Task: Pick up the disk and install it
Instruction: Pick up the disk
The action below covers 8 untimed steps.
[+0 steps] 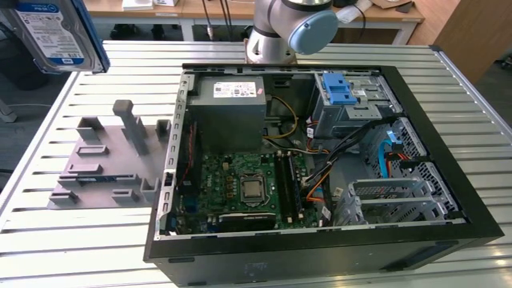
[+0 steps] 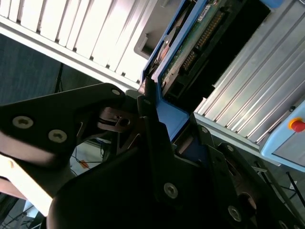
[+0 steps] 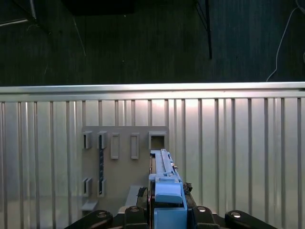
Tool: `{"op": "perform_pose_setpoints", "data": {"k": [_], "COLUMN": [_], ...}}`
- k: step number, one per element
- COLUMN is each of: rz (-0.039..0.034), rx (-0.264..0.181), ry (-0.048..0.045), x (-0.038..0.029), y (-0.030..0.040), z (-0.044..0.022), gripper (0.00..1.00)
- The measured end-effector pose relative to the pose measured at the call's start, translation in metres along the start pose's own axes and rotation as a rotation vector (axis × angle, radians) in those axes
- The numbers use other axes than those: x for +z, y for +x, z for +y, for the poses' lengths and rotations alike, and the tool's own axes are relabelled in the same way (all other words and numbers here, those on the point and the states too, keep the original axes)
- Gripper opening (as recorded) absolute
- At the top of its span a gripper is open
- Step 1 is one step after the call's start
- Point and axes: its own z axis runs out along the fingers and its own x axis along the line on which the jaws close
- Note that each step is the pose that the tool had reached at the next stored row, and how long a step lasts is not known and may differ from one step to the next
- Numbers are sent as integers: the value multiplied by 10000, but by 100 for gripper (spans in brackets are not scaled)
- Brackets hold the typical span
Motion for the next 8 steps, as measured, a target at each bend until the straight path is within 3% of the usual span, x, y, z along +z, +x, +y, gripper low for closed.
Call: {"op": "perform_pose_setpoints", "data": {"k": [8], "rz": [0], "rx": [0], "ry": [4], "x": [-104], "y": [1], "z": [-2], "gripper": [36]}}
